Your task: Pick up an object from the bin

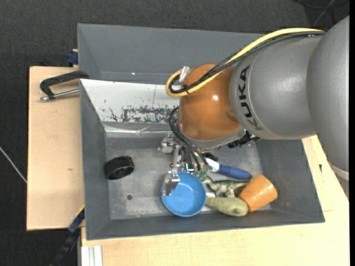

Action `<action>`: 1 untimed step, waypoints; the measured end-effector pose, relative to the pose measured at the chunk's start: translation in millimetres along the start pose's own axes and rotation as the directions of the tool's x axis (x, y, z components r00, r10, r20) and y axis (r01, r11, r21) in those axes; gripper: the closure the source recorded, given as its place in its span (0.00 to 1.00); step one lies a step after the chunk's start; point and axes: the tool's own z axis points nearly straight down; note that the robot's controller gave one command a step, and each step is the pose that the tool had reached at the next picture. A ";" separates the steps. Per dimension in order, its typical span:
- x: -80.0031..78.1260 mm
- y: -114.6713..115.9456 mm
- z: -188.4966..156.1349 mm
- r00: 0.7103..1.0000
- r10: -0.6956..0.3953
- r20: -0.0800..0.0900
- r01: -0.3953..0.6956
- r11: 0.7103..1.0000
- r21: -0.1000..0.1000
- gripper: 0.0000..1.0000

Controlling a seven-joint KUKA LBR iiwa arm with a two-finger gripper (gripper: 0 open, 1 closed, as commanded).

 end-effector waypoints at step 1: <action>-1.1 -68.3 68.7 0.931 -0.366 0.015 0.366 0.931 0.001 0.00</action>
Offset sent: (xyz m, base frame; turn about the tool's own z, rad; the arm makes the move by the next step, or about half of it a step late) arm -0.0013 -0.0705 -0.0716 -0.3739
